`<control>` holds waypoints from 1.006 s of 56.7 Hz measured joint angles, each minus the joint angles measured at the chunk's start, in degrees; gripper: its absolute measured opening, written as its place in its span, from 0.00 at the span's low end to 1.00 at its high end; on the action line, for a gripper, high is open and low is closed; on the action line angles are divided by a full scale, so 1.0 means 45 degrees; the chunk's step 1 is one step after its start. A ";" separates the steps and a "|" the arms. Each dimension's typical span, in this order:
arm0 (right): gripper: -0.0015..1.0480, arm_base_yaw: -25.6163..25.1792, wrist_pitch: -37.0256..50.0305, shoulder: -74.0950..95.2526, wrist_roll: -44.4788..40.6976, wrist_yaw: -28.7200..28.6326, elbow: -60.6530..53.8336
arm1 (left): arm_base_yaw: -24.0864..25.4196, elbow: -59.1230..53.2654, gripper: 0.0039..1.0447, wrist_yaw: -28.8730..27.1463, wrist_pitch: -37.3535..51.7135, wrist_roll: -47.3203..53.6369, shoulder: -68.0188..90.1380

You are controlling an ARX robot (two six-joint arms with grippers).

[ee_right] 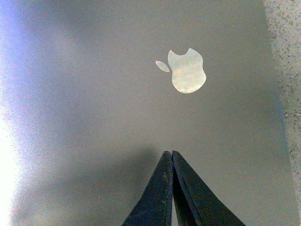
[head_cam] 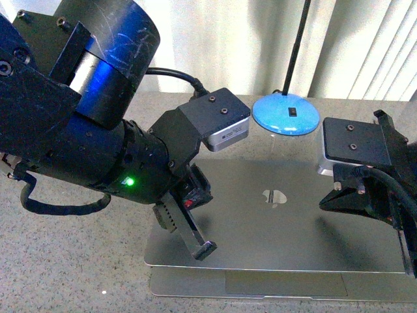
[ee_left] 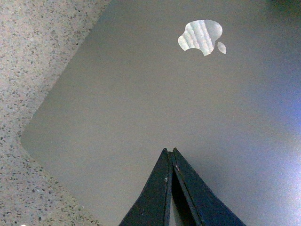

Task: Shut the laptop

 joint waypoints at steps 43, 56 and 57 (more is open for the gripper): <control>0.03 0.0039 0.1059 0.1239 -0.0063 0.0243 -0.0578 | 0.0053 -0.1025 0.03 0.0748 0.2317 -0.1059 0.1520; 0.03 0.0097 0.1360 0.1239 0.0267 0.0063 -0.0641 | 0.0398 -0.1273 0.03 0.1132 0.2963 -0.1564 0.1632; 0.03 0.0097 0.1384 0.1214 0.0321 0.0019 -0.0656 | 0.0427 -0.1292 0.03 0.1151 0.2992 -0.1637 0.1608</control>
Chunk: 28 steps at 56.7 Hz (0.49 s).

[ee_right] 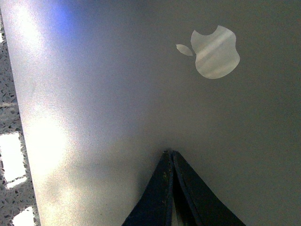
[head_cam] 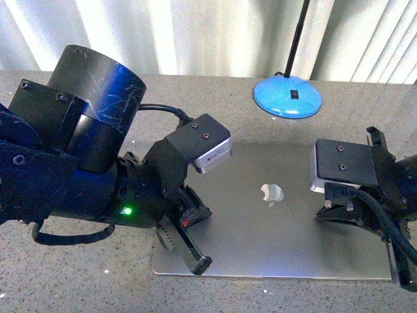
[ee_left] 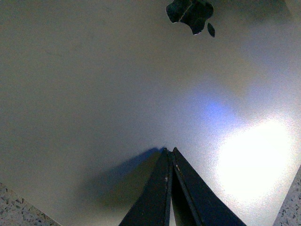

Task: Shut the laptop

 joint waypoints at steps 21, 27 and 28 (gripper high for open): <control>0.06 -0.0107 0.5965 -0.2667 0.6518 0.2234 -0.0641 | 0.2166 -0.0743 0.05 -0.3245 0.4075 -0.4439 -0.2501; 0.21 -0.0418 0.6912 -0.3983 1.1132 0.4823 -0.0393 | 0.2798 -0.0554 0.20 -0.4153 0.4653 -0.5931 -0.3288; 0.25 -0.0486 0.6946 -0.4158 1.1963 0.5042 -0.0359 | 0.2832 -0.0549 0.21 -0.4187 0.4658 -0.6037 -0.3317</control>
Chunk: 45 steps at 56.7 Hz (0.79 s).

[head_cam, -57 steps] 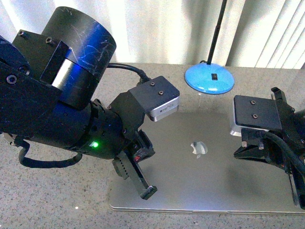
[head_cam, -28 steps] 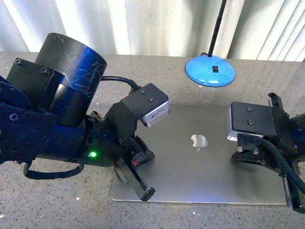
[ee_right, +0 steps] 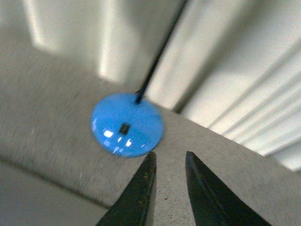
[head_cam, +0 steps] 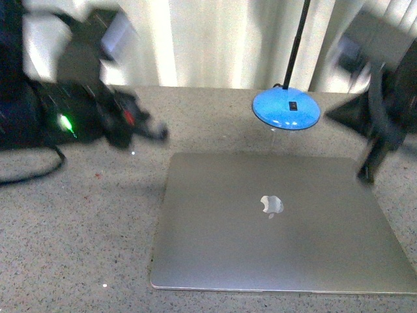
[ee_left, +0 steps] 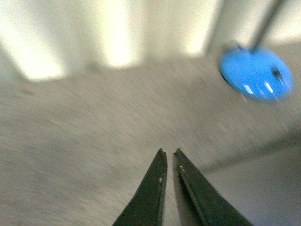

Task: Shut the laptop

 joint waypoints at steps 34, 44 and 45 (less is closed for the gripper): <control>0.03 -0.1030 0.8252 -0.3327 0.3502 0.1166 -0.7257 | 0.1185 -0.6805 0.03 -0.2132 0.5673 0.0714 -0.4639; 0.03 -0.1088 0.7645 -0.4799 0.3507 0.1107 -0.8349 | 0.1545 -0.7854 0.03 -0.1802 0.4954 0.0719 -0.6363; 0.03 -0.1088 0.7543 -0.5017 0.3507 0.1112 -0.8432 | 0.1559 -0.7912 0.03 -0.1783 0.4901 0.0719 -0.6465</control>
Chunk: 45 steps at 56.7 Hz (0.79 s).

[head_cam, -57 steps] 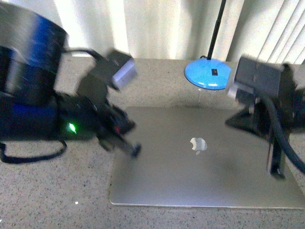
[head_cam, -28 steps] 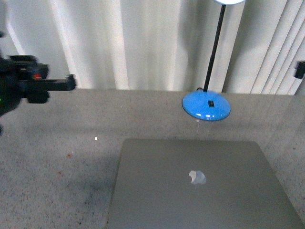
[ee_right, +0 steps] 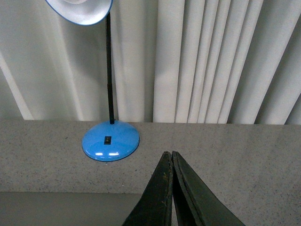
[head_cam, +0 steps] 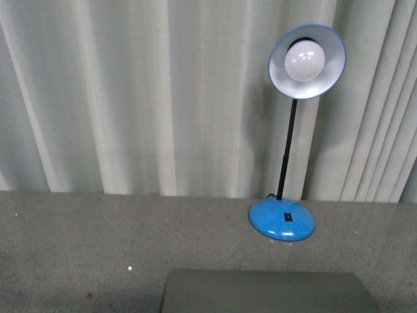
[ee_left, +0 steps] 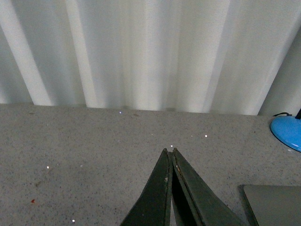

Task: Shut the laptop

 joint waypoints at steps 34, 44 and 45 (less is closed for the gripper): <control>0.03 0.0000 -0.4488 -0.6076 0.0034 -0.0029 -0.1574 | 0.1059 -0.1642 0.03 0.1015 -0.4449 0.0005 -0.6217; 0.03 0.0000 -0.6042 -0.7839 0.0034 -0.0034 -0.1671 | 0.1064 -0.1651 0.03 0.1010 -0.6018 0.0005 -0.8019; 0.03 0.0000 -0.6285 -0.8097 0.0034 -0.0029 -0.1671 | 0.1064 -0.1656 0.03 0.1015 -0.6261 0.0005 -0.8281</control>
